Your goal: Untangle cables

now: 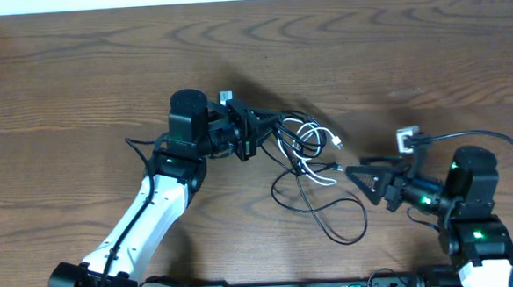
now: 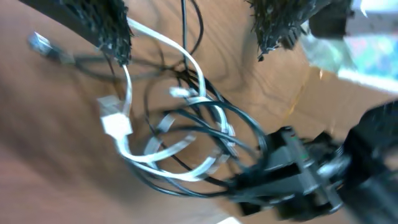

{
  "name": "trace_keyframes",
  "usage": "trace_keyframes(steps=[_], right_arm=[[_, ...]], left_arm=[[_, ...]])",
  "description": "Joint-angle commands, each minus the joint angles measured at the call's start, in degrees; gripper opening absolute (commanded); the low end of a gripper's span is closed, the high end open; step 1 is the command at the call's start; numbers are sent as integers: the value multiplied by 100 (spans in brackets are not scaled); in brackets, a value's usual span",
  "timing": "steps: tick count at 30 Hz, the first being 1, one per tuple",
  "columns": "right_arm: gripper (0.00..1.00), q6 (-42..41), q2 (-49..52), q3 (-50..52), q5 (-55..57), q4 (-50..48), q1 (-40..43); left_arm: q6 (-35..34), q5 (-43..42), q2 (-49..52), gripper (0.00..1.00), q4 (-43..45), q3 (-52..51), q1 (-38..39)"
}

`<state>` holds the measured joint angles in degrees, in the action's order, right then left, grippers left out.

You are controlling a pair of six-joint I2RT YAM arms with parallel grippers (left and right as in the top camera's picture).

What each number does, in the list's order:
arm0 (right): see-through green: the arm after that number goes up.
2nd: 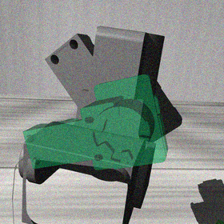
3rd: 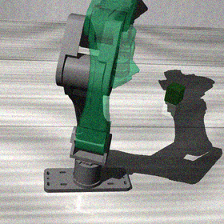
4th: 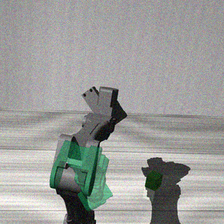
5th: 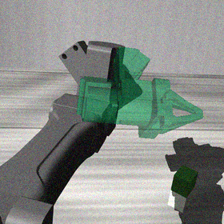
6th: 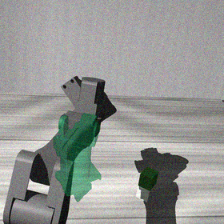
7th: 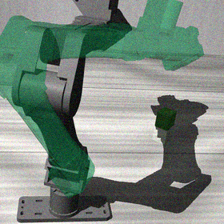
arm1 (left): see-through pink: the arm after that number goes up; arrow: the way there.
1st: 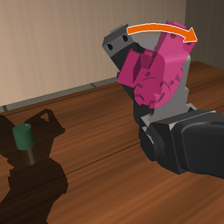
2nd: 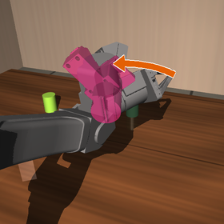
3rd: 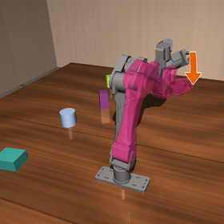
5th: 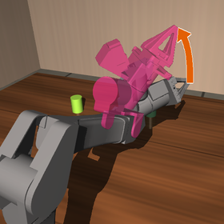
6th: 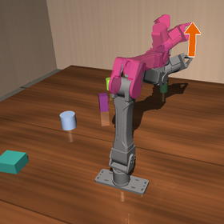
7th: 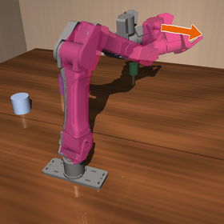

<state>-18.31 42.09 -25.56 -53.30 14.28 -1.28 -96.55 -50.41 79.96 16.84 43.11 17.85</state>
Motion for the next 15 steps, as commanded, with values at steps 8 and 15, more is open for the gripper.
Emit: trace_keyframes(steps=[8,15], right_arm=[[52,682,1152,63,564,-916,-973],[51,682,1657,63,105,-1130,-1084]], left_arm=[[-1241,-120,-13,8,11,61,201],[-1244,-87,-13,8,11,61,199]])
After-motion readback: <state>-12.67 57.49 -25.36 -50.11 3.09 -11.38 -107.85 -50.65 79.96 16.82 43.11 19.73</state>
